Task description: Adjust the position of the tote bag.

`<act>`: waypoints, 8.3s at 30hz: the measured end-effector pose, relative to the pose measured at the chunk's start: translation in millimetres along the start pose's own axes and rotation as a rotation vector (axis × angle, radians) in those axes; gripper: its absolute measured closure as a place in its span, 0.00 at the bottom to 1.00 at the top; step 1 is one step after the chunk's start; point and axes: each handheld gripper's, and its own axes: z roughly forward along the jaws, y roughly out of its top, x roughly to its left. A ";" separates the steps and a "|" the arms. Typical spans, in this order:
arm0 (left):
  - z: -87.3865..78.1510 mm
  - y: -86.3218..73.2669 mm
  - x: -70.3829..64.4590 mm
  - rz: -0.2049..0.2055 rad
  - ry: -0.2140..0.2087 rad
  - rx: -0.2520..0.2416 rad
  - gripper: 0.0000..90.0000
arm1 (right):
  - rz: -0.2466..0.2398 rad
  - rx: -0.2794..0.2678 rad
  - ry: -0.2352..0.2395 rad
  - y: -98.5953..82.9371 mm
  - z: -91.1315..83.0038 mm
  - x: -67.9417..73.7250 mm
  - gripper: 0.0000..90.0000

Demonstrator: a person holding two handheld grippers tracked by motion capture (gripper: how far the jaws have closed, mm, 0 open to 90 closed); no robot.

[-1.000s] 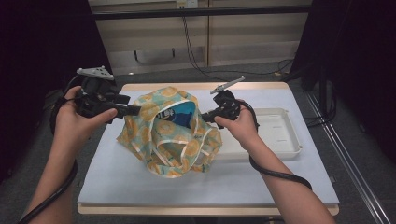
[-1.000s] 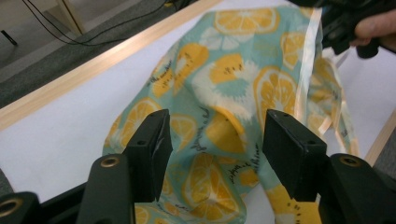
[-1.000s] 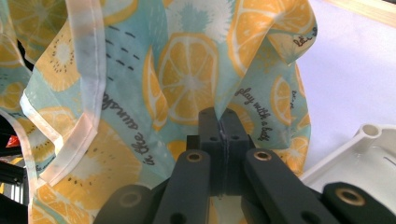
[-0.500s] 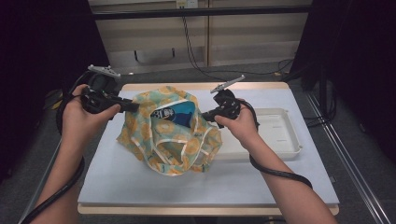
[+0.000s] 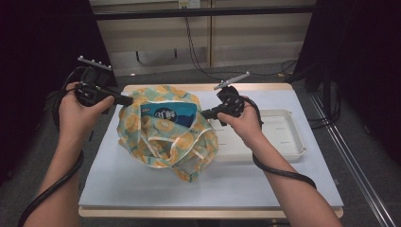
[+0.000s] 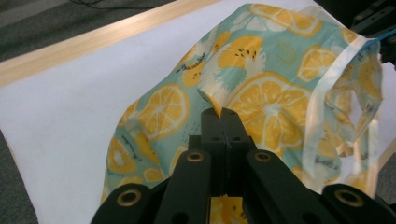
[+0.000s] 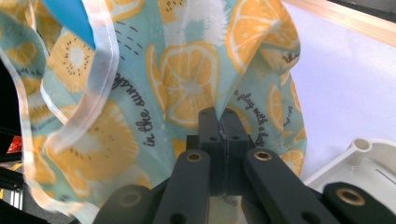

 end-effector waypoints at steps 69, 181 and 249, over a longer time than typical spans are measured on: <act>-10.0 11.5 -2.8 -0.016 -0.028 -0.034 1.00 | -0.107 -0.057 0.029 13.0 -47.6 18.3 1.00; 41.0 -0.2 33.1 -0.113 -0.060 0.078 0.97 | -0.002 0.021 0.022 -11.5 -8.4 -10.7 1.00; -4.0 12.4 8.9 -0.016 -0.020 -0.129 0.99 | 0.001 0.013 0.003 -13.4 -24.3 -15.0 0.91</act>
